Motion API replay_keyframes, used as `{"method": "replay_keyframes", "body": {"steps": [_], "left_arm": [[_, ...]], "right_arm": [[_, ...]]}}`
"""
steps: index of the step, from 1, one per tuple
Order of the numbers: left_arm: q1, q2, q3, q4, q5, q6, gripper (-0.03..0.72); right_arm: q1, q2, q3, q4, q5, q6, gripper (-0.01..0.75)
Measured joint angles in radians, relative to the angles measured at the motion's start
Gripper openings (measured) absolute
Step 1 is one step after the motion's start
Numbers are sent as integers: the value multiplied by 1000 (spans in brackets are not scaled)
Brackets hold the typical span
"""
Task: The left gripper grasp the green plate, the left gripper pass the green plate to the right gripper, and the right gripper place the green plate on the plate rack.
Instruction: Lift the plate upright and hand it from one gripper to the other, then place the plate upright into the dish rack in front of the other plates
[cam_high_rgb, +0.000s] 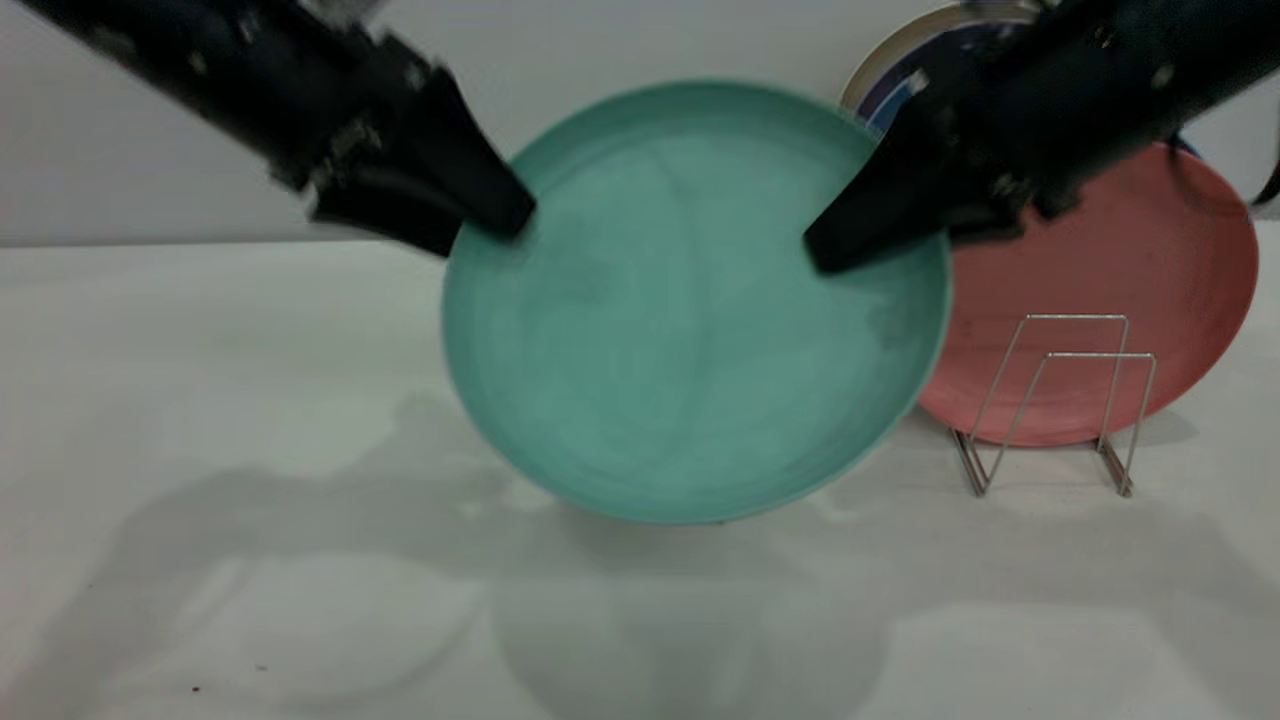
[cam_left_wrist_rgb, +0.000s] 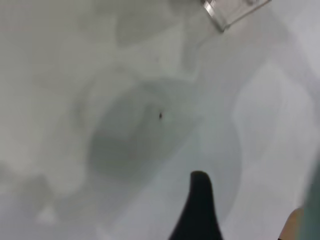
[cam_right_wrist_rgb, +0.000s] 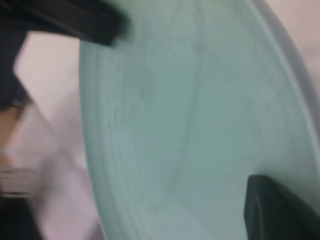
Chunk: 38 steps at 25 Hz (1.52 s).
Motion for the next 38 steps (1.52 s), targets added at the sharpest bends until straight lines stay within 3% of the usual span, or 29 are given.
{"method": "replay_keyframes", "body": {"steps": [8,16,22,29,38], "left_arm": [[0,-271,0,48,38,0,643],[0,-398,1,203,19,-51,587],[0,-397,8,219,10,-79,585],[0,-397,8,219,11,-80,585],[0,-397,8,218,11,-82,585]], "right_arm": [[-1,-116,0,-158,-55,32,81],[-1,-279,0,-429,-280,-333,81],[-62,-289,1,-620,-422,-413,81],[-158,-281,1,-648,-443,-497,81],[-168,-212,1,-635,-441,-554,81]]}}
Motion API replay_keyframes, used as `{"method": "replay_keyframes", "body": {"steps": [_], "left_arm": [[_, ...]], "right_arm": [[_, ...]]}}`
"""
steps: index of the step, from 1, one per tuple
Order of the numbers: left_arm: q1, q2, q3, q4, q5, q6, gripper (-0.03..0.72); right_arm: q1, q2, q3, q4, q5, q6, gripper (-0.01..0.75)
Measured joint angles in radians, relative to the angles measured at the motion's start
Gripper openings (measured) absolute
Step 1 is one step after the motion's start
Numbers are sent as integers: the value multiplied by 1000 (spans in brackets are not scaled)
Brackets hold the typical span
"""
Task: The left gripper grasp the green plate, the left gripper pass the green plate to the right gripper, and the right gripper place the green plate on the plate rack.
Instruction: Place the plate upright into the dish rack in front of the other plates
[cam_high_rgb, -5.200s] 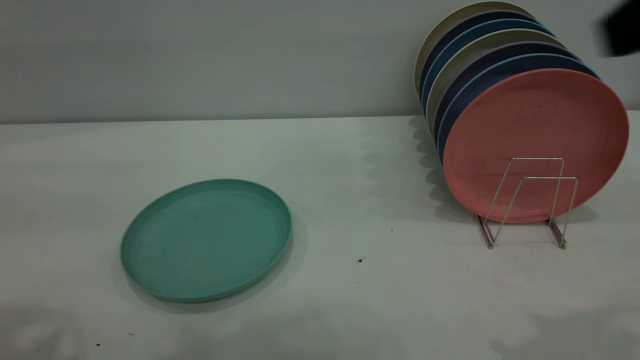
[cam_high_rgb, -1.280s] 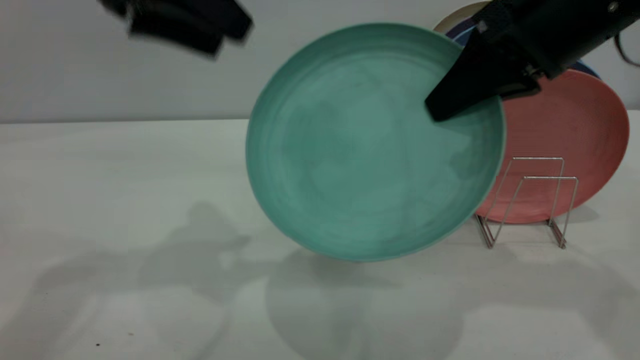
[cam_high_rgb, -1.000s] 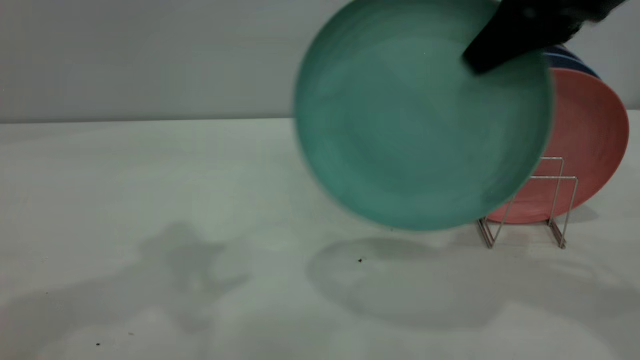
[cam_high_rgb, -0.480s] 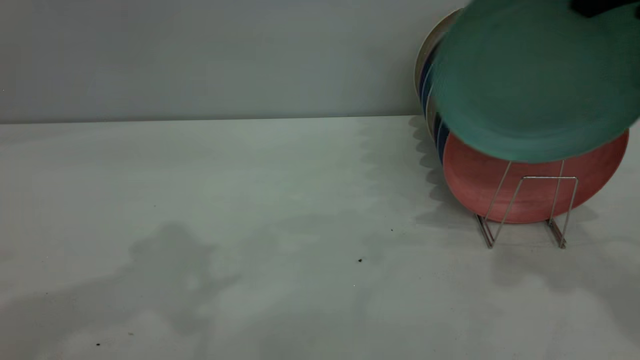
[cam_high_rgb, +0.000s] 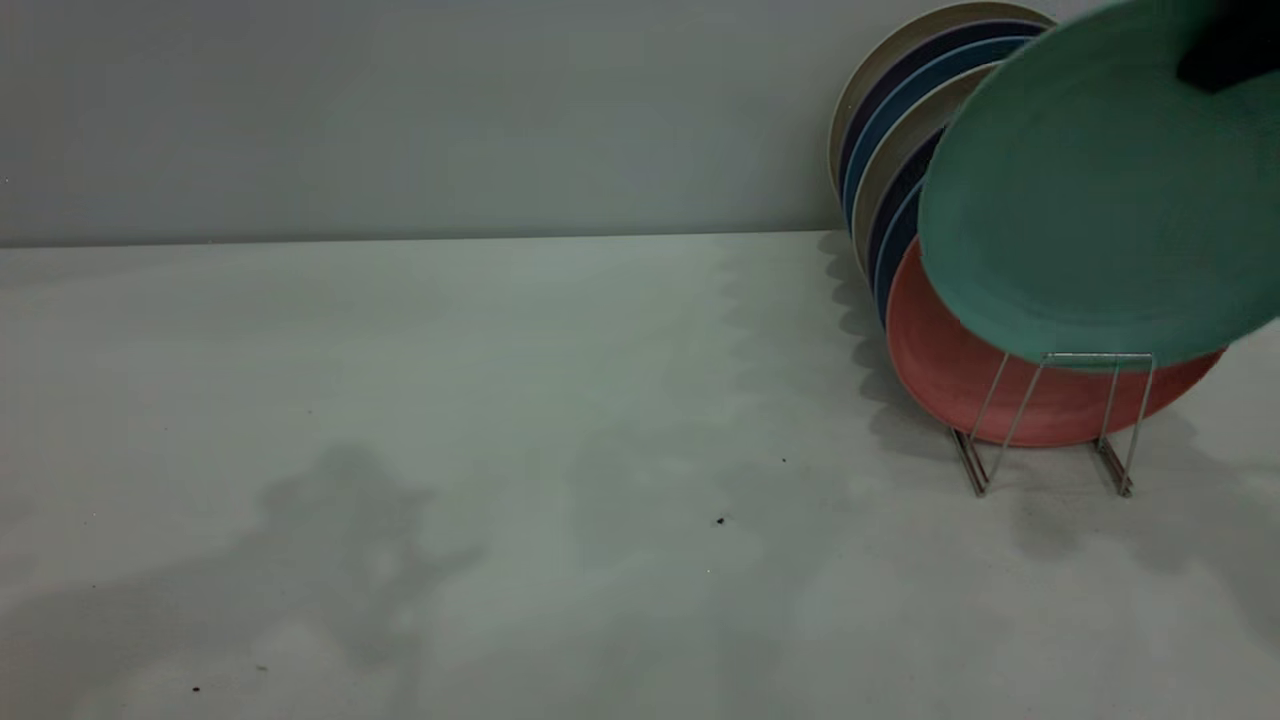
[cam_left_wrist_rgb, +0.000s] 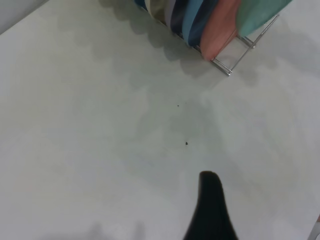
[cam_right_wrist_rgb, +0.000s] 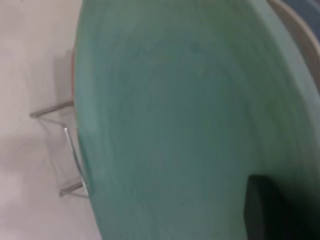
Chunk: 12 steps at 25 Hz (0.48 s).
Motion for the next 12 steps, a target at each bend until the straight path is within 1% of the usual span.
{"method": "replay_keyframes", "body": {"steps": [8,12], "left_arm": [[0,0,0,0,0,-1,583],[0,0,0,-1,0,-1,583]], "right_arm": [[0,9,0,47,1,-11,85],[0,9,0,89,1,-13,114]]}}
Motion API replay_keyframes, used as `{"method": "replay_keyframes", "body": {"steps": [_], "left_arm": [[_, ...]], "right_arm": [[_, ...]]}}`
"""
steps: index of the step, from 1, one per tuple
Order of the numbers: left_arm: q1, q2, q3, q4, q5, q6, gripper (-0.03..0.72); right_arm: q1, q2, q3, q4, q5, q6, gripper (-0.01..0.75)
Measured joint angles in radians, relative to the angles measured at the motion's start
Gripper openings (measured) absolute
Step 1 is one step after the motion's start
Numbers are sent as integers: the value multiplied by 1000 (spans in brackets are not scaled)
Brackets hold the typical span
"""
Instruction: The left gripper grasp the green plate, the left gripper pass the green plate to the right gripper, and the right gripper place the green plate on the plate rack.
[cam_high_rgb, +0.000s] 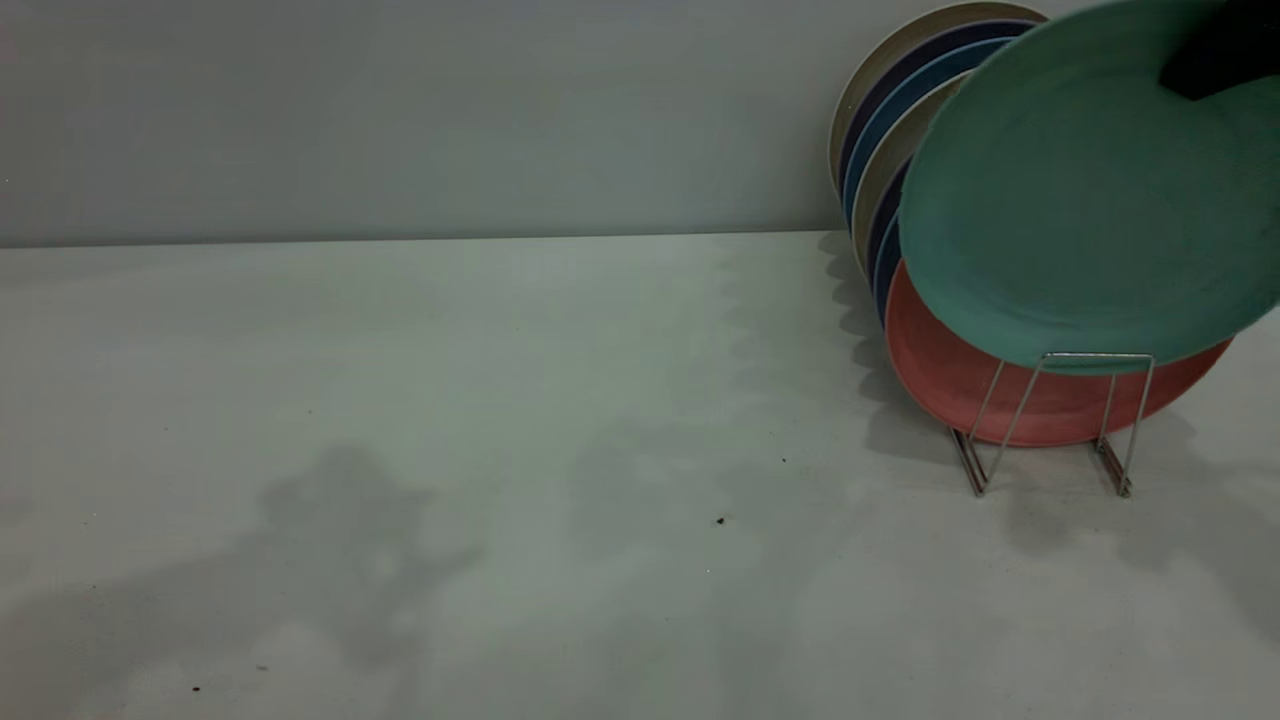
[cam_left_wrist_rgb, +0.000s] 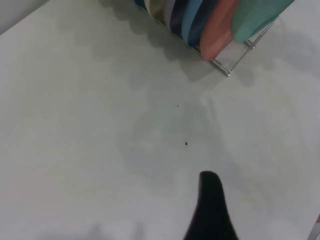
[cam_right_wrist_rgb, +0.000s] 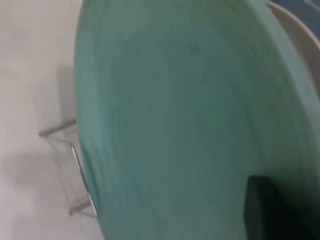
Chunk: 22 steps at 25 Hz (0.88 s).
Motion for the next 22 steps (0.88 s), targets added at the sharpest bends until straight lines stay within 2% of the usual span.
{"method": "replay_keyframes", "body": {"steps": [4,8,14,18,22], "left_arm": [[0,0,0,0,0,0,583],[0,0,0,0,-1,0,583],[0,-2,0,0,-27,-3,583],[0,-61,0,45,-21,-85,583],[0,-199,0,226,47,-276,583]], "right_arm": [[0,0,0,13,5,0,209],[0,0,0,39,57,0,309],[0,-54,0,162,191,45,358],[0,-210,0,235,337,351,360],[0,-417,0,166,536,759,361]]}}
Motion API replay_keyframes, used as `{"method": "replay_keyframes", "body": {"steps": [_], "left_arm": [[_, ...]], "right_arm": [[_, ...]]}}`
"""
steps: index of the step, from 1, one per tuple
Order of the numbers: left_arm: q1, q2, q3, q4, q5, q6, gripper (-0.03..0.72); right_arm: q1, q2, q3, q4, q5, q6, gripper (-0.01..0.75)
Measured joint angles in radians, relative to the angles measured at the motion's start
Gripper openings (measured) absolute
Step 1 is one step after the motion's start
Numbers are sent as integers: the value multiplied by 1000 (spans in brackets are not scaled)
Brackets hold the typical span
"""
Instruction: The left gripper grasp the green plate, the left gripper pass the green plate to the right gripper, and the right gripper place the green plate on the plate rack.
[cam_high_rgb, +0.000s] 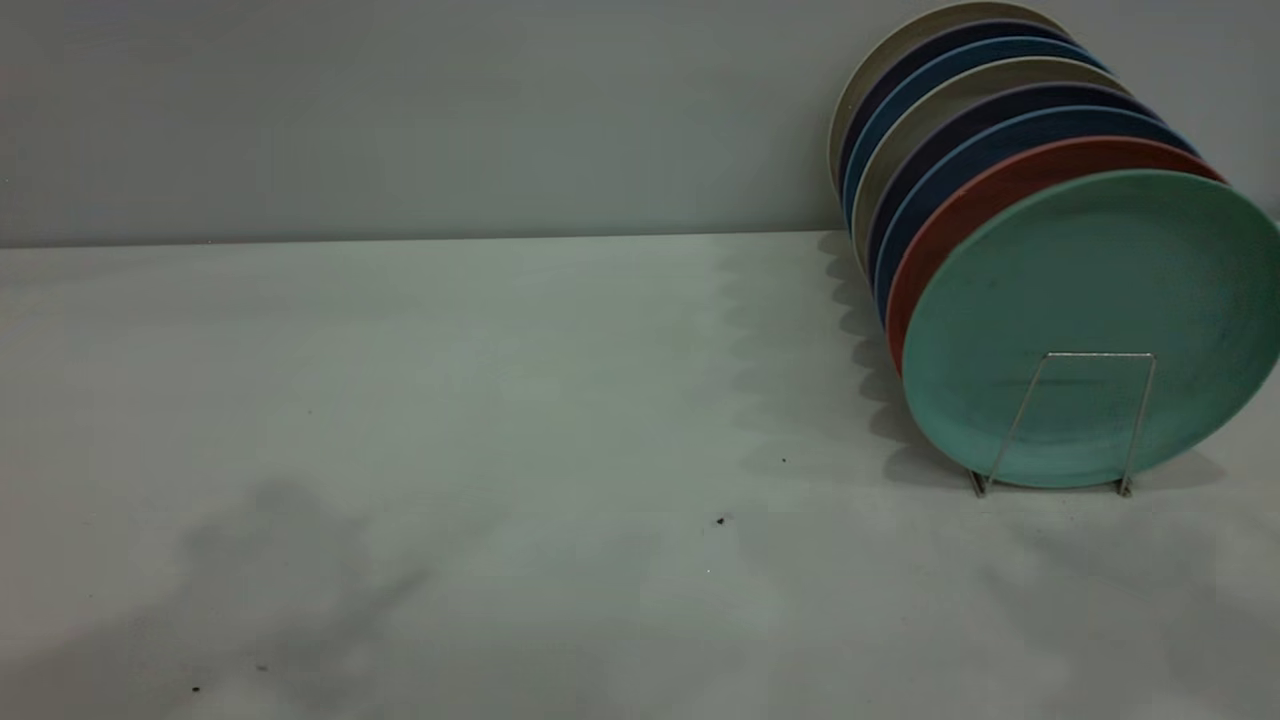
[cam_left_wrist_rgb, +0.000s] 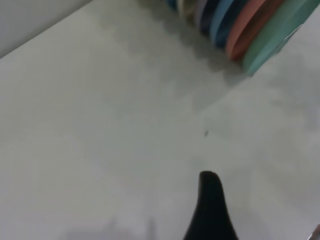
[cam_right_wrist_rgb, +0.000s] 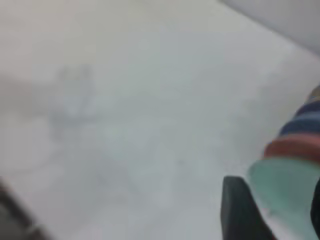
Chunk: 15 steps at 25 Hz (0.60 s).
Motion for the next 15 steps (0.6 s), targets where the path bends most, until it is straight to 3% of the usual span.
{"method": "replay_keyframes", "body": {"steps": [6,8,15], "left_arm": [[0,-177,0,315,206,-300,583],[0,-209,1,389,269,-381,583],[0,-270,115,454,270,-471,583]], "right_arm": [[0,-200,0,-260,271,390,361],[0,-250,13,-344,283,493,361],[0,-425,237,-564,292,694,368]]}}
